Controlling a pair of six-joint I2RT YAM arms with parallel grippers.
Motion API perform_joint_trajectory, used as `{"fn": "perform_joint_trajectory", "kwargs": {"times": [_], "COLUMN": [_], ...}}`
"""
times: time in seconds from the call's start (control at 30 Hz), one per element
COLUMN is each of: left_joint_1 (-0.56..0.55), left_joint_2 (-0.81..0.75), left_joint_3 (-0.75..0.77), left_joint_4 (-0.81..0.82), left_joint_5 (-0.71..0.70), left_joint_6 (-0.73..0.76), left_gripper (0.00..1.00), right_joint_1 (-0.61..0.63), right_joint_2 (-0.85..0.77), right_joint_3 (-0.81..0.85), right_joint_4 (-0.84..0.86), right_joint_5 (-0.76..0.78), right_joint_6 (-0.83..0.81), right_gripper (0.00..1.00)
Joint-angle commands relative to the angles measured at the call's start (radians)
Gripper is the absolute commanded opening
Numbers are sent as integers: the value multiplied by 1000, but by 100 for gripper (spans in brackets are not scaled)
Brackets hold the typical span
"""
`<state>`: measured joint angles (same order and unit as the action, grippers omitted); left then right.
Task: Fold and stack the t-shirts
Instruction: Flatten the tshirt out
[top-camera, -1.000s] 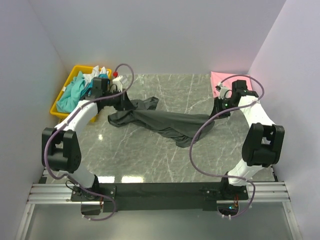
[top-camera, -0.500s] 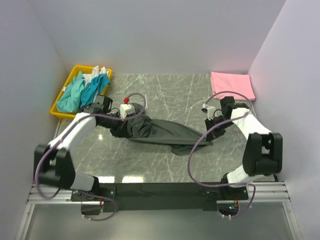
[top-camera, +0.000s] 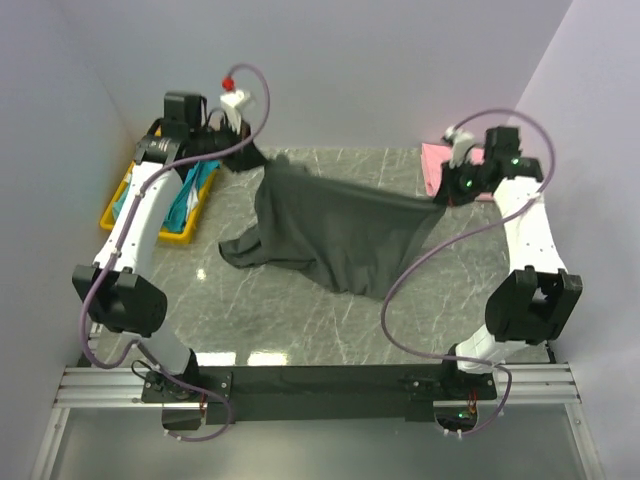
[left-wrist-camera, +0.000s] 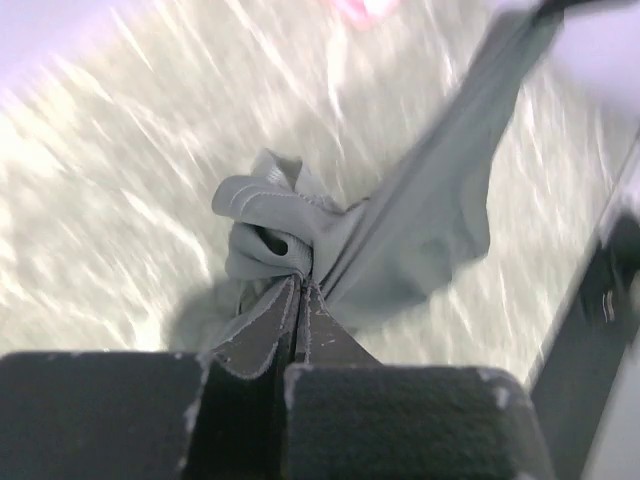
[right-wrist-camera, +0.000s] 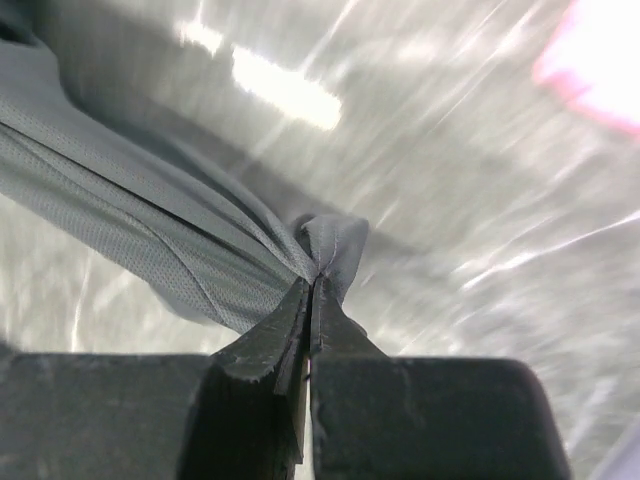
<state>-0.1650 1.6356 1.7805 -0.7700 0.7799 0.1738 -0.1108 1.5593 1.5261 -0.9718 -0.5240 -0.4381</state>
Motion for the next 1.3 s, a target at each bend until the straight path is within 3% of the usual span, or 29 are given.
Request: {"fn": "perform_joint_trajectory", "kwargs": {"times": [0.0, 0.13, 0.2, 0.27, 0.47, 0.57, 0.7, 0.83, 0.9, 1.1, 1.27], "left_joint_1": [24, 54, 67, 81, 111, 113, 114, 116, 116, 116, 116], "left_joint_2": [41, 148, 147, 124, 187, 87, -196, -440, -538, -602, -507], "left_joint_3": [172, 373, 370, 309, 511, 368, -53, -286, -285, -142, -145], "left_joint_4": [283, 417, 529, 742, 773, 713, 669, 618, 578, 419, 370], "left_joint_5": [-137, -279, -315, -346, -304, -249, -180, -168, -208, -310, -346], "left_joint_6": [-298, -405, -434, -465, -436, -370, -301, -275, -284, -362, -375], "left_gripper": [0, 0, 0, 0, 1, 1, 0, 0, 1, 1, 1], "right_joint_1": [-92, -121, -124, -125, -124, -125, -125, -125, -125, -124, -112], "right_joint_2": [54, 107, 101, 88, 101, 30, -112, -289, -340, -438, -334], "right_joint_3": [219, 445, 473, 517, 674, 577, 393, 248, 226, 281, 264], "right_joint_4": [45, 108, 168, 255, 271, 275, 291, 277, 265, 220, 205], "right_joint_5": [76, 110, 140, 153, 127, 136, 134, 148, 170, 191, 170], "right_joint_6": [76, 156, 212, 269, 276, 228, 148, 78, 65, 58, 70], "right_gripper": [0, 0, 0, 0, 0, 0, 0, 0, 0, 0, 0]}}
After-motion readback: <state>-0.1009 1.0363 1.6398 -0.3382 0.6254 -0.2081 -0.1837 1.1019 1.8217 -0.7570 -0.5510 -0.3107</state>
